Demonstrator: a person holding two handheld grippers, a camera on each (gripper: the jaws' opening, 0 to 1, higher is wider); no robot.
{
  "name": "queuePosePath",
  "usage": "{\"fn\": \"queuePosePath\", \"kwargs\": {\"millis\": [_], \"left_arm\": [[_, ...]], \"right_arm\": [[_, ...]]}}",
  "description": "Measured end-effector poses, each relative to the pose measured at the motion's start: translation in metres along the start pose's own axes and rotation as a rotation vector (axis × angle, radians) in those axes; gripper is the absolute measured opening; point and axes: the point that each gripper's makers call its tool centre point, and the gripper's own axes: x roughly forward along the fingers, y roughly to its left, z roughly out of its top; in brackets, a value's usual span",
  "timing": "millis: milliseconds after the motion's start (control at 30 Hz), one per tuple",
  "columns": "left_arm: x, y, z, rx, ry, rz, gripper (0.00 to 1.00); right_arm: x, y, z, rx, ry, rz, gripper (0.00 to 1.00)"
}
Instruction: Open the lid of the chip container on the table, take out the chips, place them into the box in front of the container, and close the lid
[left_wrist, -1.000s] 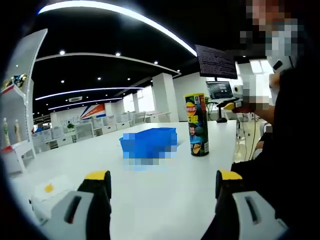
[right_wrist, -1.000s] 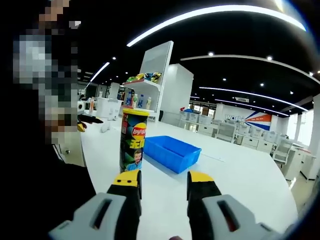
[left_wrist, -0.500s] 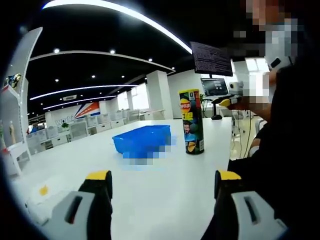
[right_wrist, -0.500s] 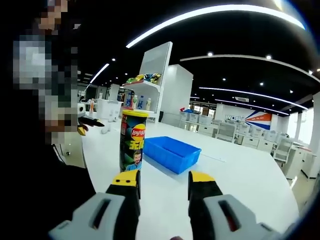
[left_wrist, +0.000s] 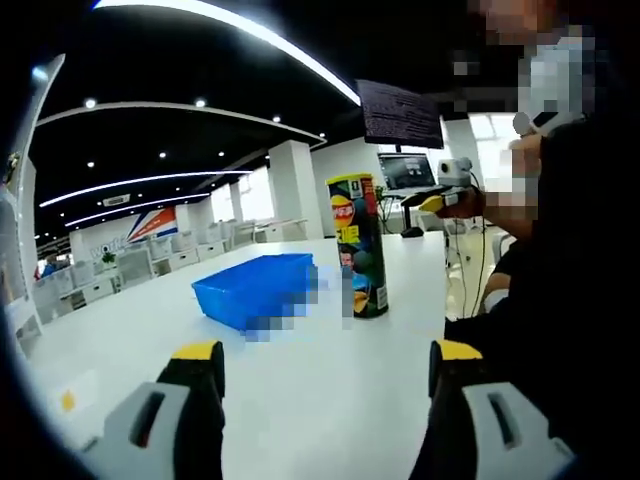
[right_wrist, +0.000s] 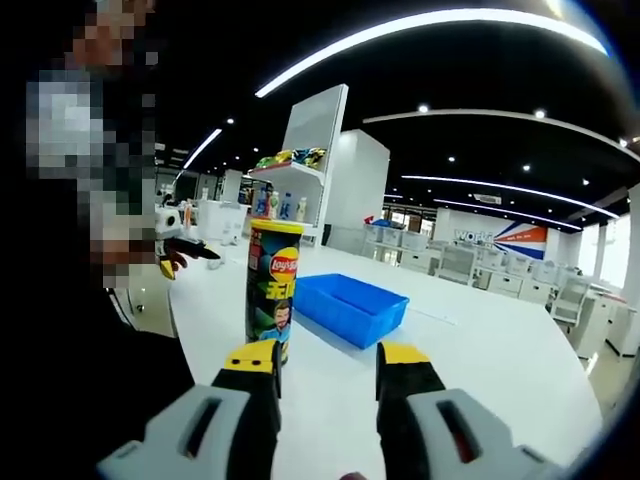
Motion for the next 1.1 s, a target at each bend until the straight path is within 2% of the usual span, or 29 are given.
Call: {"fn": "queuePosePath", "kwargs": {"millis": [333, 533, 1100], "left_arm": [[0.024, -0.003, 0.015, -0.008, -0.064, -0.044, 0.82], [0.036, -0.008, 0.028, -0.053, -0.136, -0.088, 0.81], [0.079, -0.014, 0.044, -0.078, -0.208, -0.163, 0.78]], "right_arm": [[0.0, 0.002, 0.002, -0.004, -0.001, 0.002, 0.36], [0.001, 0.002, 0.005, -0.002, -0.011, 0.002, 0.36], [0.001, 0.002, 0.003, 0.004, -0.013, 0.005, 0.36]]}}
